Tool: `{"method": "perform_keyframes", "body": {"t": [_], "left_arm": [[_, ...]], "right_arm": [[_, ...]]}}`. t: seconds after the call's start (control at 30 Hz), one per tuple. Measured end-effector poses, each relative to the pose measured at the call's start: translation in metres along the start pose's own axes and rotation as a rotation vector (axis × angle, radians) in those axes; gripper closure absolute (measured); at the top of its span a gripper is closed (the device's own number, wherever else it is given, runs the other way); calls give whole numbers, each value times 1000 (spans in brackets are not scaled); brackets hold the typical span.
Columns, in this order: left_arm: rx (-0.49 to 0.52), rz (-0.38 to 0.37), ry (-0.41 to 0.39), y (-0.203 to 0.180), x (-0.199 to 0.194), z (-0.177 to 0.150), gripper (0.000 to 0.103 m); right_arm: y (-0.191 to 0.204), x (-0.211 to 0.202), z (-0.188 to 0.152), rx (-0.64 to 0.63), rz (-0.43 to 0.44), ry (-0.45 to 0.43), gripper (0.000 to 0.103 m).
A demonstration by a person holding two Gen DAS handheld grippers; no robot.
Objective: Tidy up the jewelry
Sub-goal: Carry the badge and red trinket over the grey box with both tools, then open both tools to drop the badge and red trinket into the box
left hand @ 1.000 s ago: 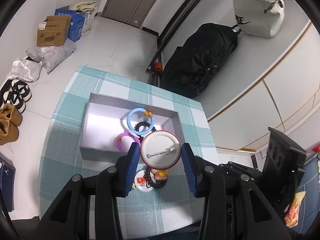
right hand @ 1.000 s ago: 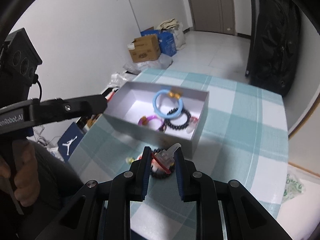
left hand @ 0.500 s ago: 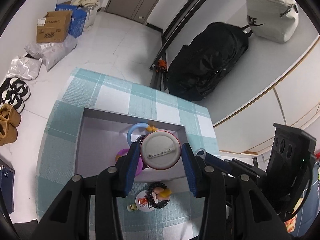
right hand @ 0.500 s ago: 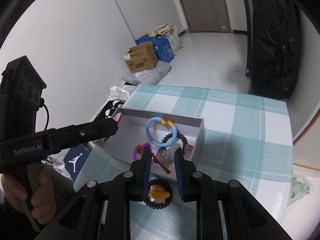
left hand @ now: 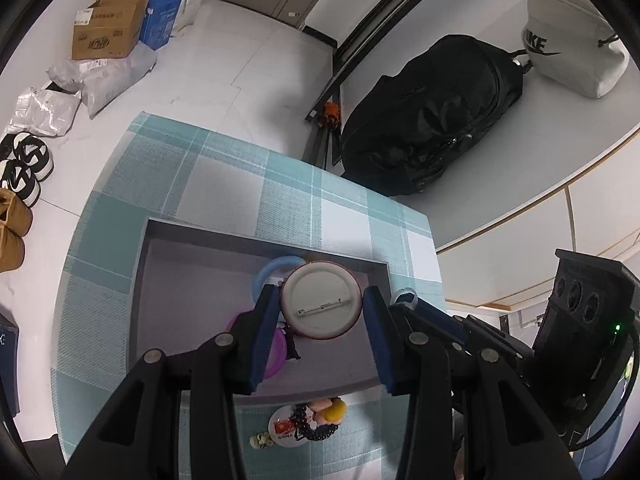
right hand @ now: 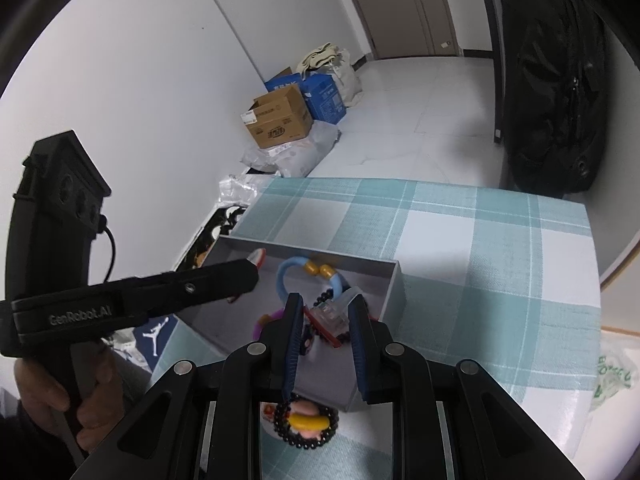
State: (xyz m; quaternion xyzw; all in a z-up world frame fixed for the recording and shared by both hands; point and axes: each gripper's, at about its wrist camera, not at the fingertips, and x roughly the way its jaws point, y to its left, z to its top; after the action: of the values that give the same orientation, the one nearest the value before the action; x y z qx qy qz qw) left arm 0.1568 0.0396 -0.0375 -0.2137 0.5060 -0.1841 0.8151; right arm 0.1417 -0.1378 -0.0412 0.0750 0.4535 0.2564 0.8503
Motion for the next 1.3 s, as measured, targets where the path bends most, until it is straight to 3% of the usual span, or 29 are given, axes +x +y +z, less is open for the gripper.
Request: {"method": "perform_keyframes", "body": {"t": [0.43, 0.6, 0.7, 0.73, 0.77, 0.8, 0.83, 0.87, 1.03, 1.1, 1.3], "left_arm": [[15, 12, 10, -3, 7, 1, 66], [-24, -66, 36, -1, 10, 3, 66], [-27, -49, 21, -1, 8, 5, 65], [-33, -40, 19, -1, 7, 6, 63], [-40, -44, 20, 0, 8, 6, 53], [-50, -50, 25, 1, 8, 7, 46], [-67, -54, 26, 3, 8, 7, 35], [-82, -63, 18, 5, 7, 6, 33], [-80, -73, -16, 5, -4, 6, 33], [-72, -67, -28, 4, -9, 5, 33], [-55, -43, -43, 5, -22, -5, 33]], "right_arm": [[3, 10, -1, -18, 7, 10, 79], [9, 18, -5, -61, -2, 40, 79], [12, 20, -7, -82, -19, 41, 79], [13, 20, -7, -86, -25, 43, 75], [13, 21, -8, -87, -27, 46, 70], [13, 20, -8, -87, -23, 41, 60], [13, 19, -9, -89, -22, 34, 56], [14, 17, -9, -94, -26, 26, 55], [13, 8, -10, -100, -28, 0, 51], [13, 5, -12, -106, -62, -8, 40], [13, -12, -19, -96, -71, -52, 30]]}}
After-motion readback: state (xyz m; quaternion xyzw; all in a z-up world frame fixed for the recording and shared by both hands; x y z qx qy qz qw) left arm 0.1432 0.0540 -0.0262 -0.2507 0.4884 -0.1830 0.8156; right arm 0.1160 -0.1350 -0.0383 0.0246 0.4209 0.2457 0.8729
